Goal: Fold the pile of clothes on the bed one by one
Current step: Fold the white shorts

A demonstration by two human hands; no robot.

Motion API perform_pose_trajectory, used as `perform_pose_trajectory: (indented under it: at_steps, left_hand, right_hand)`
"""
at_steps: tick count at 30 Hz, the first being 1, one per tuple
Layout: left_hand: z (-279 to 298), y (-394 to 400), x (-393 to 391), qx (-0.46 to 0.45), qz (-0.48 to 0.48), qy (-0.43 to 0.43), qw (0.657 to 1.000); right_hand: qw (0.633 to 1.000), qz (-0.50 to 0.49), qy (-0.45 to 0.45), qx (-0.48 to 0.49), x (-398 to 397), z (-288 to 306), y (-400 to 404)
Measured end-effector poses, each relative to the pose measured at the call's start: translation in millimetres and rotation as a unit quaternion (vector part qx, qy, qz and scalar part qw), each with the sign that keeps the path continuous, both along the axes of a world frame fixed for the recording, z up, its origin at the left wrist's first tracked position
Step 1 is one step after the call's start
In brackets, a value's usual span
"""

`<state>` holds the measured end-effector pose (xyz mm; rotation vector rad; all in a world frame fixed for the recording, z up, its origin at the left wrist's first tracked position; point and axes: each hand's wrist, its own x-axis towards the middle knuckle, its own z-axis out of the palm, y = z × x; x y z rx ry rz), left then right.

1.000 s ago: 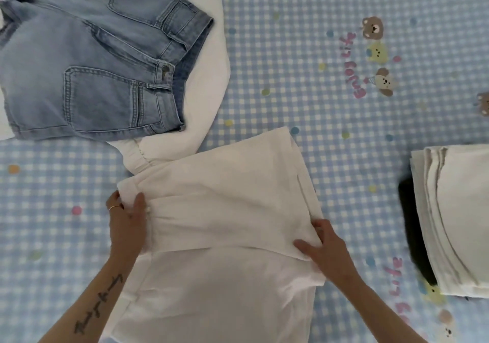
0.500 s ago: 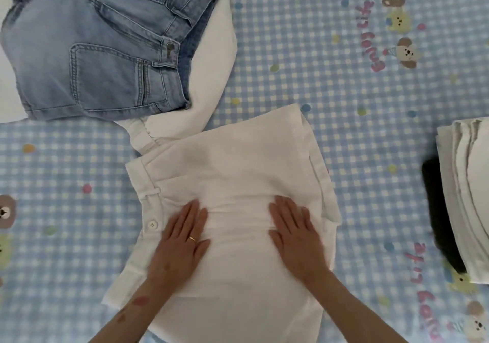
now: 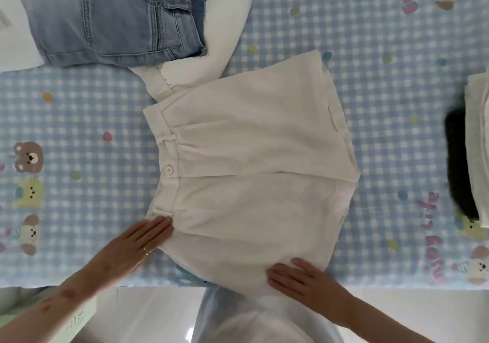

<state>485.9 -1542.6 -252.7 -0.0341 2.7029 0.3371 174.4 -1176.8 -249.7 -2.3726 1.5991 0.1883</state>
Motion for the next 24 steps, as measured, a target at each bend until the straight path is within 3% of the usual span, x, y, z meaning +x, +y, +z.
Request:
perform_pose_trajectory:
  at_steps: [3, 8, 11, 13, 17, 20, 23, 24]
  left_hand:
    - [-8, 3, -3, 0.01, 0.016, 0.009, 1.0]
    - [0, 7, -14, 0.093, 0.093, 0.014, 0.991]
    - [19, 3, -24, 0.144, 0.134, 0.031, 0.98]
    - [37, -2, -32, 0.177, 0.166, 0.03, 0.97]
    - [74, -21, -50, 0.25, 0.299, 0.004, 0.921]
    - [92, -47, -79, 0.294, 0.399, -0.002, 0.868]
    - [99, -75, -126, 0.324, 0.48, 0.035, 0.814]
    - [98, -84, -143, 0.332, 0.503, 0.058, 0.796]
  right_hand:
    - [0.999, 0.006, -0.016, 0.039, -3, -4, -1]
    - [0.991, -0.011, -0.124, 0.044, -3, 14, -17]
    - [0.963, -0.114, -0.227, 0.093, -14, 37, -25]
    - [0.912, -0.219, -0.314, 0.146, -26, 56, -26]
    - [0.734, -0.447, -0.45, 0.242, -61, 101, -41]
    - [0.697, -0.567, -0.402, 0.175, -94, 116, -70]
    - [0.609, -0.678, -0.402, 0.088, -131, 123, -112]
    - [0.6, -0.695, -0.391, 0.063, -147, 121, -128]
